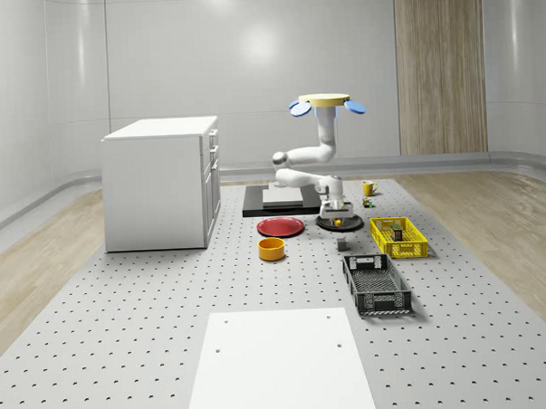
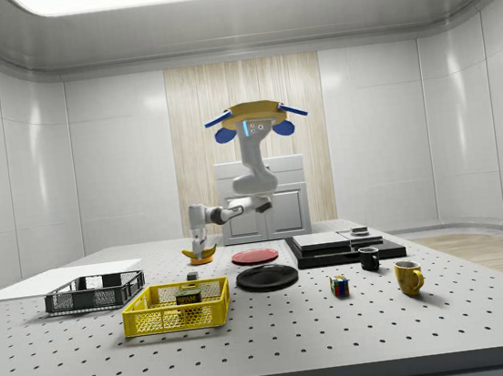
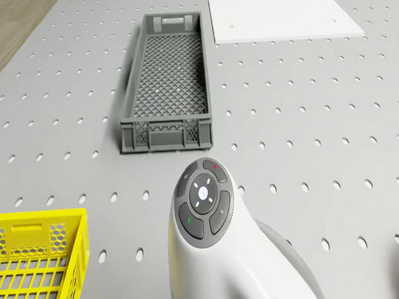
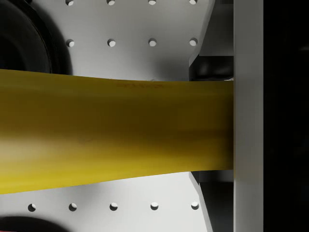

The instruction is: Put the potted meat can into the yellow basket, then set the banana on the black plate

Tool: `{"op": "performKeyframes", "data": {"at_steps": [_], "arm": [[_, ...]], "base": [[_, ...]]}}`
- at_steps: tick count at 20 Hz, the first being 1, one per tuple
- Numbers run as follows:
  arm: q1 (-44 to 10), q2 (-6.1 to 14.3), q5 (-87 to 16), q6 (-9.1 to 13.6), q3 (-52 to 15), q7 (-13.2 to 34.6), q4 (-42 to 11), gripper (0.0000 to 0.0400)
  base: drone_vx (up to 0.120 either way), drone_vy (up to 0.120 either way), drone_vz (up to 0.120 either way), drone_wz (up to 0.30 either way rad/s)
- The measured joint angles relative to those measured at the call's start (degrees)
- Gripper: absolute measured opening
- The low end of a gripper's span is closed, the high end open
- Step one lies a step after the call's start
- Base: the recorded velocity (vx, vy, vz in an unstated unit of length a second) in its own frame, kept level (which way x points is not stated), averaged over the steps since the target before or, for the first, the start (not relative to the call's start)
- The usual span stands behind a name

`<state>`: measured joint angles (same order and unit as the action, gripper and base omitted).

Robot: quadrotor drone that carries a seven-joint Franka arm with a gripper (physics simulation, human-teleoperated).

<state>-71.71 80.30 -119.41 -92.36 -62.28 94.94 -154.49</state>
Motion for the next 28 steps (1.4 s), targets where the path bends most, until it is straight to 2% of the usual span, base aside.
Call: {"op": "performKeyframes", "data": {"at_steps": [11,18,24,28], "arm": [[0.0,0.0,0.0,0.0,0.0,0.0,0.0,0.0197],[0.0,0.1,0.0,-0.1,0.0,0.0,0.0,0.0197],[0.0,0.1,0.0,-0.1,0.0,0.0,0.0,0.0197],[0.0,0.1,0.0,-0.1,0.0,0.0,0.0,0.0197]], "base": [[-0.12,0.12,0.0,0.0],[-0.12,0.0,0.0,0.0],[-0.12,0.0,-0.113,0.0],[-0.12,0.0,0.0,0.0]]}}
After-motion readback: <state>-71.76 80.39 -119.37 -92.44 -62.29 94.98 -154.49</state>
